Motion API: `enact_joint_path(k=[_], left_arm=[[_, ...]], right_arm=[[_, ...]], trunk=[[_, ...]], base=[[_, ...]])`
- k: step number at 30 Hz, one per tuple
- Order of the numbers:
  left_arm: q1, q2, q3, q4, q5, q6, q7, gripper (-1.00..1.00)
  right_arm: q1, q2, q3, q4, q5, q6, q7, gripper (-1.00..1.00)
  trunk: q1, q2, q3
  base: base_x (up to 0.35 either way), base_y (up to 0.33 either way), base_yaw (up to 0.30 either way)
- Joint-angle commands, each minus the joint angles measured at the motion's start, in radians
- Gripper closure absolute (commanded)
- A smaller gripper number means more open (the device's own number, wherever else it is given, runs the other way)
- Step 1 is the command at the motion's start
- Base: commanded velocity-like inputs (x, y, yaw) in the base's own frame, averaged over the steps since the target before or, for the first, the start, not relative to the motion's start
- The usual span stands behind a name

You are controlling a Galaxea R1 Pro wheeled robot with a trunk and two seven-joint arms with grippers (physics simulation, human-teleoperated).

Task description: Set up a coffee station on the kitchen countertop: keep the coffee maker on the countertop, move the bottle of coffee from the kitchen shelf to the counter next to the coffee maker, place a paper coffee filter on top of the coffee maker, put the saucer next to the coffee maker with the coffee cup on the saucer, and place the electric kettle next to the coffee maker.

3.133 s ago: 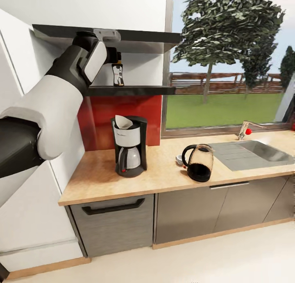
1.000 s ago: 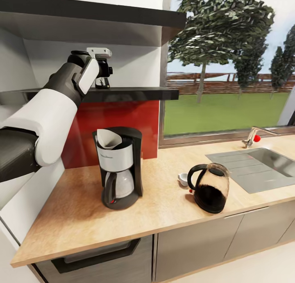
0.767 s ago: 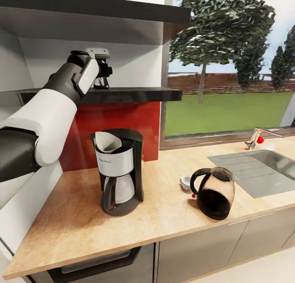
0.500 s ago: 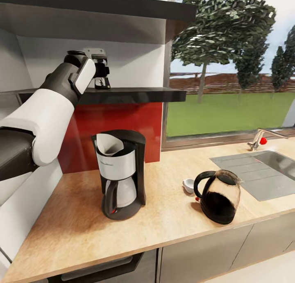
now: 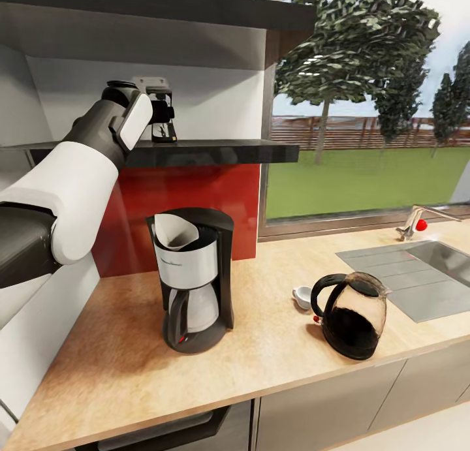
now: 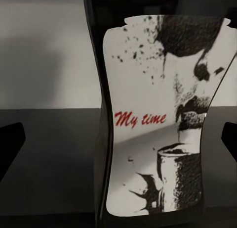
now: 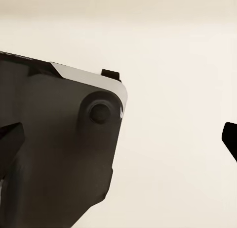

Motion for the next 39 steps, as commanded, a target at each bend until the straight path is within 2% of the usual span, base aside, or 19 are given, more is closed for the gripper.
enact_joint_path(k=[1,31,39], left_arm=[[-0.001,0.001,-0.007,-0.001,0.011,0.003,0.008,-1.0],[0.001,0.003,-0.006,0.0,0.011,0.003,0.007,-1.0],[0.028,0.006,-0.005,-0.007,0.011,0.002,0.007,-1.0]], right_arm=[[-0.001,0.0,0.006,0.001,0.005,-0.002,-0.005,-1.0],[-0.001,-0.002,0.007,0.001,0.006,-0.002,-0.005,-1.0],[-0.001,-0.002,0.007,0.001,0.006,-0.002,-0.005,-1.0]], trunk=[[0.001,-0.002,-0.002],[0.001,-0.002,-0.002],[0.001,-0.002,-0.002]], base=[[0.0,0.0,0.0],[0.058,-0.023,0.0],[0.067,0.02,0.0]])
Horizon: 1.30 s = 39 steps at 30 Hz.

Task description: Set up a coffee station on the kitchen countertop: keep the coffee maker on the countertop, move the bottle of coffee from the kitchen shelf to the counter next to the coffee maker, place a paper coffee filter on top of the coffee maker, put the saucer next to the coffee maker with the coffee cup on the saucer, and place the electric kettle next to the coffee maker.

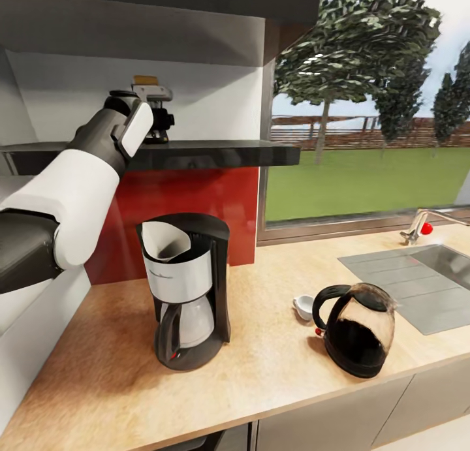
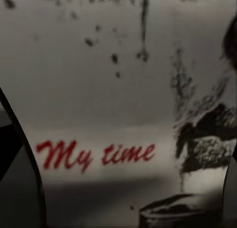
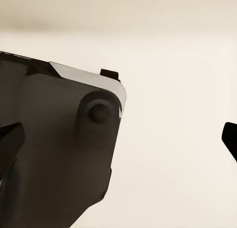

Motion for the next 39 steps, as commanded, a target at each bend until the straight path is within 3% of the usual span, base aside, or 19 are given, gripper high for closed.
enact_joint_path(k=[1,8,9,39], left_arm=[[0.001,0.001,-0.007,-0.001,0.011,0.003,0.008,-1.0],[0.005,0.001,-0.008,0.0,0.011,0.001,0.008,-1.0],[0.005,0.001,-0.008,0.003,0.01,0.001,0.009,1.0],[0.006,-0.005,-0.01,-0.016,0.012,0.001,0.011,1.0]], right_arm=[[-0.001,0.0,0.006,0.001,0.005,-0.002,-0.005,-1.0],[-0.001,-0.001,0.006,0.001,0.005,-0.002,-0.005,-1.0],[-0.001,-0.001,0.006,0.001,0.005,-0.002,-0.005,-1.0],[-0.001,0.005,0.007,0.001,0.003,-0.002,-0.002,-1.0]], trunk=[[0.001,-0.002,-0.002],[0.001,-0.002,-0.002],[0.001,-0.002,-0.002],[0.001,-0.002,-0.002]], base=[[0.011,0.003,0.0],[0.003,0.001,0.0],[0.0,0.0,0.0],[-0.023,-0.017,0.0]])
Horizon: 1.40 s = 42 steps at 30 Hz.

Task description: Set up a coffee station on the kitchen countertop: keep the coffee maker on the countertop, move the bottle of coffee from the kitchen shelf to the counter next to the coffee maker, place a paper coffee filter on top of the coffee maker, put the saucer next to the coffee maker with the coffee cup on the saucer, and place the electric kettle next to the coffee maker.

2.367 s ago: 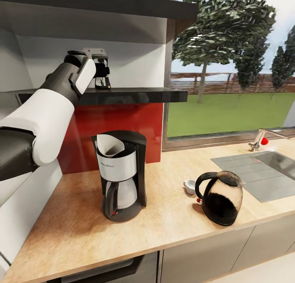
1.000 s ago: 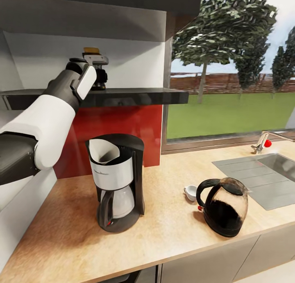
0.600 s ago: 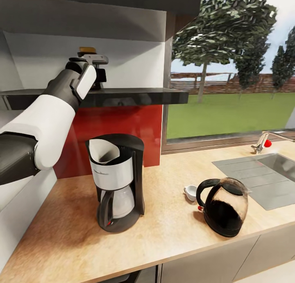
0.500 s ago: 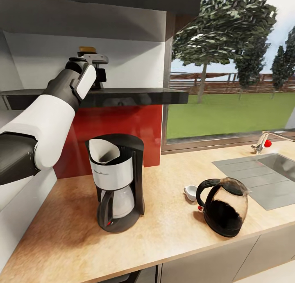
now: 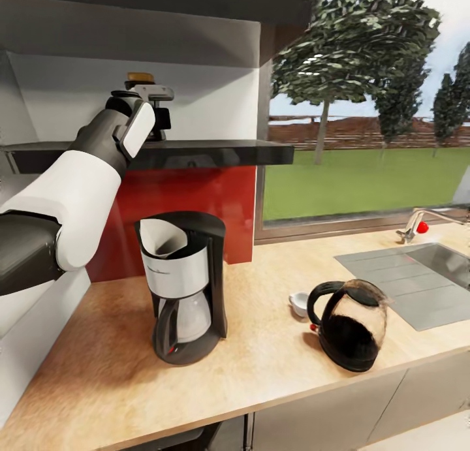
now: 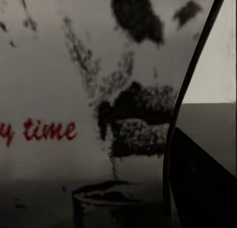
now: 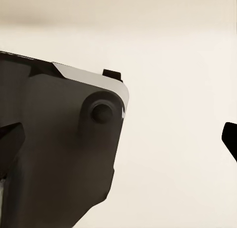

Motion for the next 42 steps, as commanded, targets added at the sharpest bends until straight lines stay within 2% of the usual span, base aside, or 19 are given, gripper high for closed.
enact_joint_path(k=[1,10,17,19,20,22,27,31,37,41,42], left_arm=[[-0.001,0.001,-0.007,-0.001,0.008,0.003,0.007,1.0],[-0.001,-0.001,-0.008,-0.002,0.009,0.002,0.002,1.0],[-0.001,-0.008,-0.008,-0.004,0.012,0.007,-0.041,1.0],[-0.001,-0.016,-0.009,-0.004,0.012,0.008,-0.091,1.0],[-0.001,-0.023,-0.009,-0.004,0.011,0.009,-0.172,1.0],[-0.001,-0.024,-0.009,-0.004,0.011,0.01,-0.221,1.0],[-0.001,-0.025,-0.009,-0.004,0.012,0.018,-0.319,1.0],[-0.001,-0.025,-0.008,-0.019,0.011,0.023,-0.422,1.0],[-0.001,-0.029,-0.008,-0.025,0.023,0.031,-0.499,1.0],[-0.001,-0.031,-0.008,-0.026,0.028,0.053,-0.627,1.0],[-0.001,-0.031,-0.008,-0.027,0.029,0.068,-0.683,1.0]], right_arm=[[-0.001,0.0,0.007,0.001,0.005,-0.002,-0.005,-1.0],[-0.001,0.0,0.006,0.001,0.005,-0.002,-0.005,-1.0],[-0.001,0.0,0.007,0.001,0.005,-0.002,-0.005,-1.0],[-0.001,0.0,0.007,0.001,0.005,-0.003,-0.006,-1.0],[-0.001,0.0,0.007,0.001,0.005,-0.003,-0.006,-1.0],[-0.001,0.0,0.007,0.001,0.005,-0.003,-0.006,-1.0],[-0.001,0.0,0.007,0.001,0.005,-0.003,-0.007,-1.0],[-0.001,0.0,0.007,0.001,0.005,-0.005,-0.007,-1.0],[-0.001,0.0,0.007,0.001,0.005,-0.006,-0.007,-1.0],[-0.001,0.0,0.007,0.001,0.005,-0.007,-0.007,-1.0],[-0.001,0.001,0.007,0.001,0.005,-0.008,-0.007,-1.0]], trunk=[[0.0,-0.002,-0.002],[0.0,-0.002,-0.002],[0.0,-0.002,-0.002],[0.0,-0.002,-0.002],[0.0,-0.002,-0.002],[0.0,-0.002,-0.002],[0.0,-0.002,-0.002],[0.0,-0.002,-0.002],[0.0,-0.002,-0.002],[0.0,-0.002,-0.002],[0.0,-0.002,-0.002]], base=[[-0.212,-0.168,0.0],[-0.254,-0.167,-0.079],[-0.293,-0.137,-0.012],[-0.296,-0.133,-0.001],[-0.296,-0.132,0.0],[-0.296,-0.132,0.0],[-0.296,-0.132,0.0],[-0.192,-0.088,0.0],[-0.026,-0.012,0.0],[-0.003,-0.001,0.0],[0.0,0.0,0.0]])
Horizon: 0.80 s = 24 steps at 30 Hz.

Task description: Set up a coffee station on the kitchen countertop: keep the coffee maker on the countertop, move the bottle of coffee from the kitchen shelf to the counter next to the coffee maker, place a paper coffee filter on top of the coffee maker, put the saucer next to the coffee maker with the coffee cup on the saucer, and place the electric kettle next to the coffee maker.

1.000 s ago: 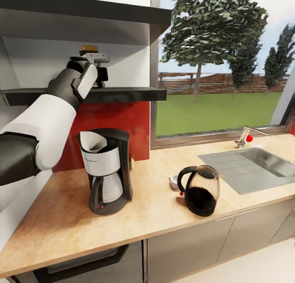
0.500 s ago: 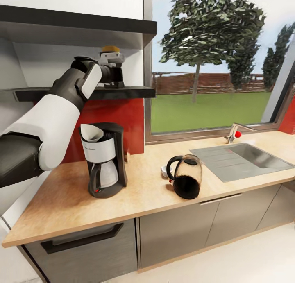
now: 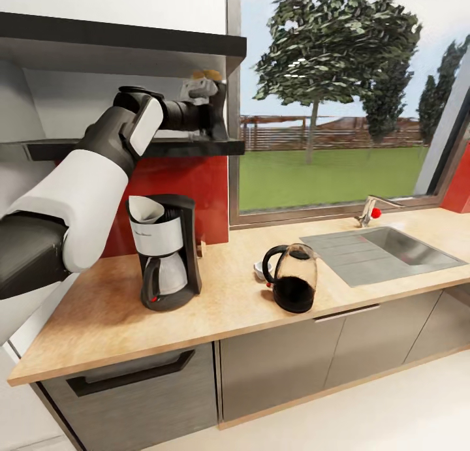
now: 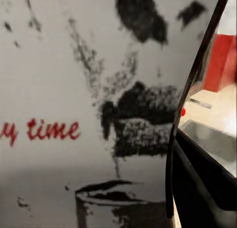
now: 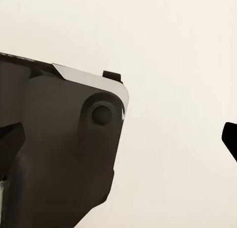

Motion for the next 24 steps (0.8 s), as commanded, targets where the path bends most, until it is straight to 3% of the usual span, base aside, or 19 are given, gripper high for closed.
enact_joint_path(k=[1,8,13,14,16,19,24], left_arm=[[-0.001,0.001,-0.001,-0.002,-0.009,0.006,-0.024,1.0],[0.023,-0.001,-0.002,-0.006,-0.008,0.037,-0.223,1.0],[0.07,-0.002,-0.004,-0.043,-0.009,0.048,-0.275,1.0],[0.09,-0.003,-0.005,-0.065,-0.009,0.05,-0.279,1.0],[0.201,-0.01,-0.005,-0.206,-0.013,0.088,-0.283,1.0],[0.285,-0.01,-0.007,-0.326,-0.019,0.141,-0.284,1.0],[0.433,-0.009,-0.012,-0.504,-0.021,0.167,-0.284,1.0]], right_arm=[[-0.001,0.0,0.007,0.001,0.005,-0.002,-0.005,-1.0],[-0.001,0.001,0.007,0.001,0.005,-0.002,-0.005,-1.0],[-0.001,0.001,0.007,0.0,0.004,-0.002,-0.005,-1.0],[-0.001,0.001,0.007,0.0,0.004,-0.002,-0.005,-1.0],[-0.001,0.001,0.005,0.0,0.005,-0.002,-0.006,-1.0],[-0.001,0.001,0.005,0.0,0.005,-0.002,-0.007,-1.0],[-0.001,0.001,0.005,0.0,0.005,-0.002,-0.007,-1.0]], trunk=[[0.0,-0.002,-0.002],[0.0,-0.002,-0.002],[0.0,-0.002,-0.002],[0.0,-0.002,-0.002],[0.0,-0.002,-0.002],[0.0,-0.002,-0.002],[0.0,-0.002,-0.002]], base=[[0.0,0.0,0.0],[0.0,0.0,0.0],[0.0,0.0,0.0],[0.0,0.0,0.0],[0.0,0.0,0.062],[0.0,0.0,0.19],[0.0,0.0,0.119]])
